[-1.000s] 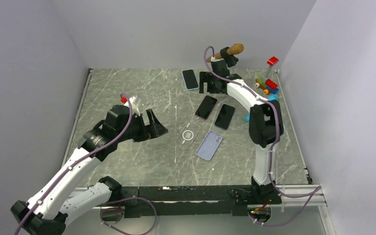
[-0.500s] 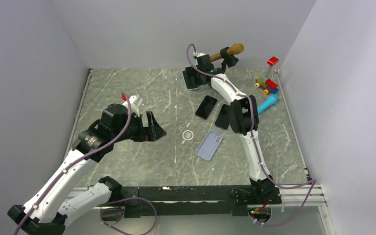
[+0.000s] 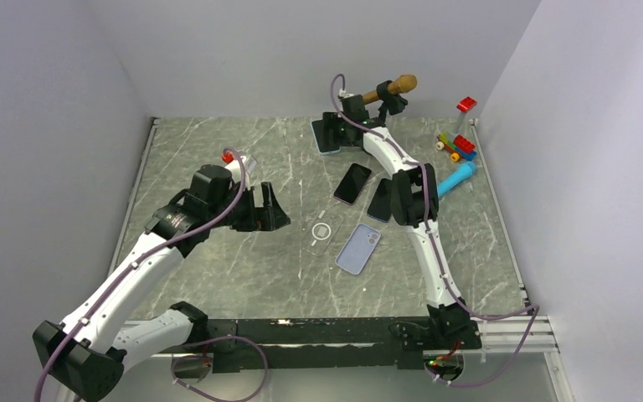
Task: Take the phone out of the phone case
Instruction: Move the phone to the center of the board.
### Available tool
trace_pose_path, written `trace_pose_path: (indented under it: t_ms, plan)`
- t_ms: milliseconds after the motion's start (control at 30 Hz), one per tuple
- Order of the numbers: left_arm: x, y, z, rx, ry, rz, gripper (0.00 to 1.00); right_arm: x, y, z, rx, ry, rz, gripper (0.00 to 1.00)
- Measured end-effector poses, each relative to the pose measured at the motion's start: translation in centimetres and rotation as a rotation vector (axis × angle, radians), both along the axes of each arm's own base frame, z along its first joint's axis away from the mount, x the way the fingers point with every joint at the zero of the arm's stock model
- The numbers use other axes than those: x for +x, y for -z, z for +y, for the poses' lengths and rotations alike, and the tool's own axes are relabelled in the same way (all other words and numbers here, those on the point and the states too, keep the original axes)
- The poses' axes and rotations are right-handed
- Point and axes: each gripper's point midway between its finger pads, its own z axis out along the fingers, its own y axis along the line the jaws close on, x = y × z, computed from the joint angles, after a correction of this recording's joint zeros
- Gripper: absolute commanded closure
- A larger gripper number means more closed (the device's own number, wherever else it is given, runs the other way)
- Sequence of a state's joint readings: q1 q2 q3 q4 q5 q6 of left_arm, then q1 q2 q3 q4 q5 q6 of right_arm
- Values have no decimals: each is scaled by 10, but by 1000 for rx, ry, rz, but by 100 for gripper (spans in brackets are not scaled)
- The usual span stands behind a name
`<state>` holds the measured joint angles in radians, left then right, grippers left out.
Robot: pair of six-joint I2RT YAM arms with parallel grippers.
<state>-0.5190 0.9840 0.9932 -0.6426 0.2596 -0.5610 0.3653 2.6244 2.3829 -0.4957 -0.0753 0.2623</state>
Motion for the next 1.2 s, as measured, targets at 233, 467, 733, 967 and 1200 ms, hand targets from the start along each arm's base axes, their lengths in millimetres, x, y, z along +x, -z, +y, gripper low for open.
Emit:
trace_pose_path:
  t_ms: [233, 467, 733, 967, 1200]
  plan:
    - [13, -1, 2, 6, -29, 20, 1, 1, 0, -1, 167, 64, 76, 32]
    - [22, -9, 12, 26, -101, 47, 1, 1, 8, 1, 192, 114, 105, 29]
    - [15, -27, 22, -21, -174, 17, 1, -3, 12, 8, 207, 118, 119, 52]
    - [26, -25, 49, 44, -318, -14, 1, -32, 14, 54, 202, 11, 144, 50]
    - [97, 5, 70, 140, -439, 22, 1, -145, -3, 76, 207, -110, 364, 26]
